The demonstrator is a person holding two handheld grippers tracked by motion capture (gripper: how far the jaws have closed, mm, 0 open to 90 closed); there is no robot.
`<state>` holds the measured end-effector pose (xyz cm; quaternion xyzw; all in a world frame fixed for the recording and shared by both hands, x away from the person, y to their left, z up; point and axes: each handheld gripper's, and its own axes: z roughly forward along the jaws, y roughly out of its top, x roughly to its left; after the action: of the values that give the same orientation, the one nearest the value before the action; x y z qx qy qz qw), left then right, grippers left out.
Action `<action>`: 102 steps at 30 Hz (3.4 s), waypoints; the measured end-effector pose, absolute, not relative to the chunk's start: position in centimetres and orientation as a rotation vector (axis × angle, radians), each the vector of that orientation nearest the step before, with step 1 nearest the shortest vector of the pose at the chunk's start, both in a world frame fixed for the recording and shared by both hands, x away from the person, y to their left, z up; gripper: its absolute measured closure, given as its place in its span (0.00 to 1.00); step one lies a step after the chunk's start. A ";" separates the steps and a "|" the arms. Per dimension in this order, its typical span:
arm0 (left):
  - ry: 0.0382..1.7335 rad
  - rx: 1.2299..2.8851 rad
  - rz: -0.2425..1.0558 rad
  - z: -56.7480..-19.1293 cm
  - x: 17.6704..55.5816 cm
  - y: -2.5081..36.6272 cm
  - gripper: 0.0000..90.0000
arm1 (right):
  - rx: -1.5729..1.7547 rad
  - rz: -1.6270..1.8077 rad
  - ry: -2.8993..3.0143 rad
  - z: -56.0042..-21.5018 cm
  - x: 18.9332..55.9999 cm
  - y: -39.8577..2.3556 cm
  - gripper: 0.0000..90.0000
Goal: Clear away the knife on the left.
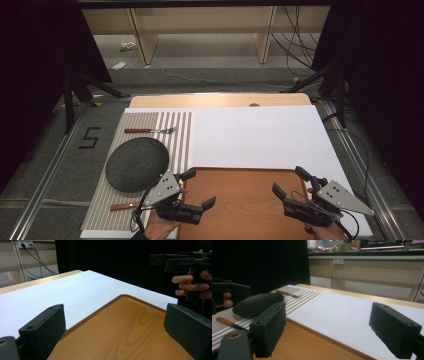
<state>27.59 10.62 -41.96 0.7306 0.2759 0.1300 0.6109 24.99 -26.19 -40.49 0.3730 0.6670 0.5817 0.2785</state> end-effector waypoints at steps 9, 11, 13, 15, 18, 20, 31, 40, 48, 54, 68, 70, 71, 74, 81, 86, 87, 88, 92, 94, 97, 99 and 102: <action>0.632 1.694 0.298 -41.9 27.7 10.6 0.04 | 1.003 1.561 1.792 -40.5 25.0 -26.3 0.17; 0.629 1.702 0.302 -41.8 27.6 10.7 0.04 | 1.004 1.561 1.792 -40.5 25.0 -26.3 0.17; 0.627 1.701 0.303 -41.7 27.6 10.7 0.04 | 1.001 1.559 1.792 -40.5 25.0 -26.2 0.17; 0.623 1.698 0.301 -41.5 27.7 10.8 0.04 | 1.002 1.560 1.793 -40.5 25.0 -26.3 0.17; 0.619 1.702 0.298 -41.2 27.9 10.8 0.04 | 1.008 1.558 1.784 -40.6 25.0 -26.5 0.17; 0.617 1.702 0.295 -41.1 28.0 10.8 0.04 | 1.017 1.561 1.775 -40.6 25.0 -26.7 0.17; 0.638 1.798 0.340 -40.6 29.0 11.2 0.04 | 1.034 1.564 1.768 -40.7 25.1 -27.2 0.17; 0.632 1.845 0.330 -39.4 29.6 12.6 0.04 | 1.038 1.566 1.757 -40.7 24.7 -27.5 0.17; 0.622 1.992 0.313 -38.5 29.9 14.0 0.05 | 1.037 1.563 1.763 -40.7 24.6 -27.4 0.17; 0.642 2.059 0.318 -38.5 29.7 15.8 0.07 | 1.029 1.548 1.771 -40.7 24.7 -27.1 0.17; 0.621 2.329 0.275 -39.1 30.3 18.3 0.11 | 1.016 1.527 1.789 -40.8 24.9 -26.5 0.17; 0.625 2.361 0.265 -39.4 30.5 18.4 0.11 | 1.015 1.529 1.787 -40.8 24.9 -26.5 0.17; 0.632 2.385 0.259 -39.5 30.5 18.4 0.11 | 1.018 1.530 1.787 -40.8 24.9 -26.5 0.17; 0.638 2.417 0.225 -39.3 30.4 18.8 0.13 | 1.012 1.524 1.792 -40.8 24.8 -26.5 0.17; 0.670 2.490 0.195 -39.5 30.7 20.3 0.13 | 1.011 1.520 1.792 -40.8 24.8 -26.5 0.17; 0.670 2.512 0.186 -39.5 30.7 21.2 0.17 | 1.014 1.519 1.795 -40.8 24.9 -26.5 0.17; 0.669 2.528 0.186 -39.7 30.7 21.3 0.17 | 1.011 1.520 1.794 -40.8 24.9 -26.4 0.17; 0.669 2.544 0.185 -39.9 30.7 21.4 0.17 | 1.010 1.521 1.794 -40.8 24.9 -26.4 0.17; 0.678 2.596 0.161 -40.8 30.8 21.4 0.17 | 1.012 1.520 1.793 -40.8 24.8 -26.4 0.17; 0.669 2.610 0.146 -41.0 30.8 21.4 0.17 | 1.010 1.517 1.796 -40.8 24.8 -26.4 0.17; 0.673 2.599 0.110 -41.1 30.9 21.8 0.19 | 1.009 1.520 1.792 -40.8 24.8 -26.4 0.17; 0.681 2.614 0.107 -41.3 30.9 21.8 0.19 | 1.011 1.520 1.794 -40.8 24.8 -26.4 0.17; 0.674 2.649 0.100 -41.7 30.9 21.7 0.19 | 1.009 1.521 1.793 -40.8 24.8 -26.4 0.17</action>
<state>30.92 21.70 -41.73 0.9485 0.2415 0.0357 0.2020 24.81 -26.42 -40.77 0.3776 0.6711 0.5695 0.2876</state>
